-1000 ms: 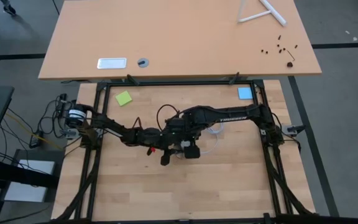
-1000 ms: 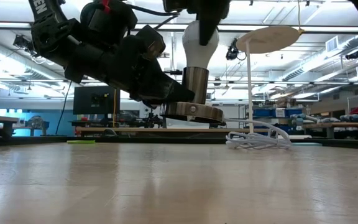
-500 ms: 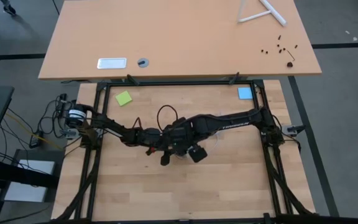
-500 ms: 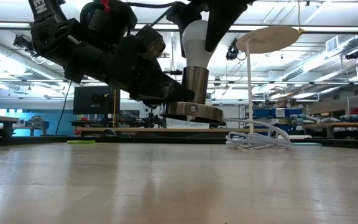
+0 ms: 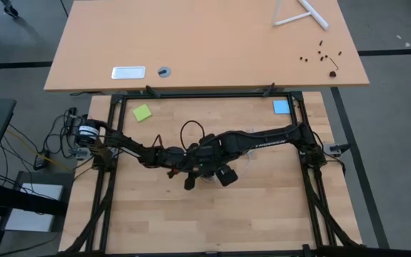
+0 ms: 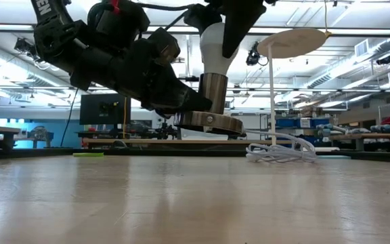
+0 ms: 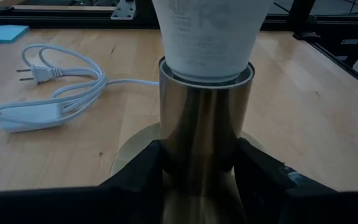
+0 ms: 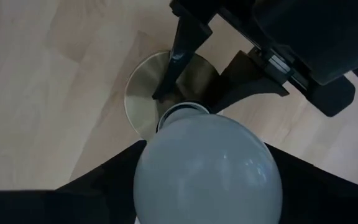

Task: Screw lightbulb
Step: Insert the lightbulb into the lamp

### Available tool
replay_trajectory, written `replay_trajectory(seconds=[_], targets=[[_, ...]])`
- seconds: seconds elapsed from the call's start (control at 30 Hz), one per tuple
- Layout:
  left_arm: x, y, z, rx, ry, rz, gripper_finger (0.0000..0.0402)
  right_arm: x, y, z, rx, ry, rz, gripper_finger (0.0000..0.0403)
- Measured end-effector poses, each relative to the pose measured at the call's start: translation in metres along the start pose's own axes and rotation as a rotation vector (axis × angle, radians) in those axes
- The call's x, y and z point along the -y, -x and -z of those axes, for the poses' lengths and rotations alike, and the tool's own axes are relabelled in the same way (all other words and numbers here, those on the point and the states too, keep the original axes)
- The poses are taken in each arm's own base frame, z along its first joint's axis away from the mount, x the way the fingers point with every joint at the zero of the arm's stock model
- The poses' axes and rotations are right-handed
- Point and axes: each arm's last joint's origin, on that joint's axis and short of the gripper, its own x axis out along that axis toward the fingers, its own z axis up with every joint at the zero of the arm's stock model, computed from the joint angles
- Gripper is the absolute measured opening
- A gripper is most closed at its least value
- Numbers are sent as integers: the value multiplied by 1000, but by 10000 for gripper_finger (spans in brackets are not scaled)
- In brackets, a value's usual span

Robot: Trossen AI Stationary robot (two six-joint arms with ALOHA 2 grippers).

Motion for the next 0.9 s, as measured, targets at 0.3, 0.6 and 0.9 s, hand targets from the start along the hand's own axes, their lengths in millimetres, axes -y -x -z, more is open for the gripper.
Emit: replay_trajectory(seconds=[0.3,0.6,0.9], targets=[[0,0,0,0,1,-1,159,6,-1,3,-5,-279,2,289],[0,0,0,2,14,3,159,18,-3,8,-22,-945,-97,291],[0,0,-1,9,-3,-2,159,23,-3,5,18,-964,-249,317]])
